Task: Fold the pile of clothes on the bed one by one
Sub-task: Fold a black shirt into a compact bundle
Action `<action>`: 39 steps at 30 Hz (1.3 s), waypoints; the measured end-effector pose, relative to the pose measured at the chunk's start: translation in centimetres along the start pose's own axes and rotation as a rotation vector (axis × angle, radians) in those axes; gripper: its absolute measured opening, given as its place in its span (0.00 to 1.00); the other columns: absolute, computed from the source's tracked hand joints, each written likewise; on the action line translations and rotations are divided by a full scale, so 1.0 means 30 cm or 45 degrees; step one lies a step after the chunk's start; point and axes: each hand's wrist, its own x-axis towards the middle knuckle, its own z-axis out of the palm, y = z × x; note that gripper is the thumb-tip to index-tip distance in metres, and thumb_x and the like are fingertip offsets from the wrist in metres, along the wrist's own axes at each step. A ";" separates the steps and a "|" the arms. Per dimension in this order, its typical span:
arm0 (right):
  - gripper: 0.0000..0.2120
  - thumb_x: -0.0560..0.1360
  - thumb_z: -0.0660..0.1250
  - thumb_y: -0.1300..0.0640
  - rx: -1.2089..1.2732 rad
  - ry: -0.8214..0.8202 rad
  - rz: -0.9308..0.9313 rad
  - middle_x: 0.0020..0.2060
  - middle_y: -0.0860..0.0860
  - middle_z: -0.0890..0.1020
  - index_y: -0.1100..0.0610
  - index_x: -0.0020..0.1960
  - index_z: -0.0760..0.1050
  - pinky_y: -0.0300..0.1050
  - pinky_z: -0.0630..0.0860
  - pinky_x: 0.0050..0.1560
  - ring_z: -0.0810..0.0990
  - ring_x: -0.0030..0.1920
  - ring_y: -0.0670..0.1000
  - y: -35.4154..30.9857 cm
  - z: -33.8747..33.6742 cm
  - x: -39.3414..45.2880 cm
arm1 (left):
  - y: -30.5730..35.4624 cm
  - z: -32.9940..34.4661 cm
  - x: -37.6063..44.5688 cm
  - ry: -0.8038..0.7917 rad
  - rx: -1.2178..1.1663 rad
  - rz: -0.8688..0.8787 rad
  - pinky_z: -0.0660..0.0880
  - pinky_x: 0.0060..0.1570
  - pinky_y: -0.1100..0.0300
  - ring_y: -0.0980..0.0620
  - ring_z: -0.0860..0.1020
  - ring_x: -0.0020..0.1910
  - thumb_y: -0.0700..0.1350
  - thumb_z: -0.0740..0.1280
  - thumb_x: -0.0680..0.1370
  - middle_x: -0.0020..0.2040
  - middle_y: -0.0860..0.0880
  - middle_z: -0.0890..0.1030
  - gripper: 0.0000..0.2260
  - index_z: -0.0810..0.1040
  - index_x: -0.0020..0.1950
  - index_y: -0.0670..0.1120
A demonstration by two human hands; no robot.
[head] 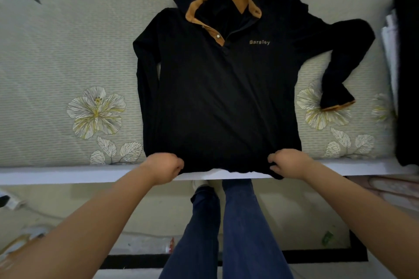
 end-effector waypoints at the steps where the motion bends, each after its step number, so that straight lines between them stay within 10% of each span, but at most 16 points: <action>1: 0.15 0.78 0.57 0.52 0.062 0.050 -0.007 0.56 0.56 0.77 0.58 0.62 0.71 0.45 0.72 0.52 0.75 0.56 0.54 0.005 -0.039 0.009 | -0.001 -0.044 0.018 0.068 -0.052 0.003 0.71 0.52 0.56 0.47 0.74 0.56 0.45 0.55 0.80 0.59 0.46 0.75 0.14 0.73 0.62 0.48; 11: 0.11 0.77 0.60 0.57 0.490 0.675 0.162 0.50 0.55 0.81 0.60 0.55 0.77 0.41 0.70 0.49 0.78 0.51 0.54 0.274 -0.513 0.176 | -0.040 -0.555 0.300 0.827 -0.599 -0.432 0.74 0.52 0.53 0.47 0.76 0.53 0.45 0.58 0.79 0.56 0.45 0.76 0.14 0.72 0.63 0.44; 24: 0.10 0.76 0.63 0.56 0.587 1.096 0.171 0.43 0.55 0.80 0.61 0.50 0.78 0.44 0.72 0.44 0.77 0.46 0.53 0.386 -0.996 0.507 | -0.239 -0.966 0.658 1.087 -1.118 -0.992 0.68 0.59 0.49 0.41 0.69 0.63 0.52 0.68 0.73 0.64 0.39 0.70 0.29 0.62 0.68 0.40; 30: 0.19 0.73 0.66 0.52 0.193 1.085 0.041 0.57 0.55 0.76 0.60 0.60 0.73 0.49 0.64 0.61 0.70 0.61 0.56 0.345 -1.169 0.631 | -0.354 -1.006 0.739 0.991 -1.135 -0.890 0.71 0.51 0.54 0.43 0.75 0.56 0.47 0.67 0.74 0.56 0.42 0.78 0.18 0.72 0.61 0.41; 35: 0.45 0.70 0.70 0.51 -0.136 0.808 0.006 0.74 0.52 0.53 0.53 0.75 0.44 0.60 0.43 0.71 0.46 0.74 0.56 0.261 -1.300 0.824 | -0.429 -1.005 0.725 1.134 -1.511 -0.625 0.70 0.36 0.61 0.52 0.75 0.37 0.42 0.66 0.75 0.37 0.49 0.78 0.04 0.78 0.41 0.45; 39: 0.35 0.70 0.69 0.55 -0.281 0.719 0.039 0.59 0.56 0.74 0.54 0.72 0.55 0.60 0.50 0.69 0.67 0.64 0.58 0.247 -1.407 0.952 | -0.474 -1.019 0.665 1.242 -1.814 -0.381 0.76 0.36 0.67 0.61 0.79 0.36 0.40 0.66 0.75 0.34 0.58 0.80 0.11 0.76 0.38 0.56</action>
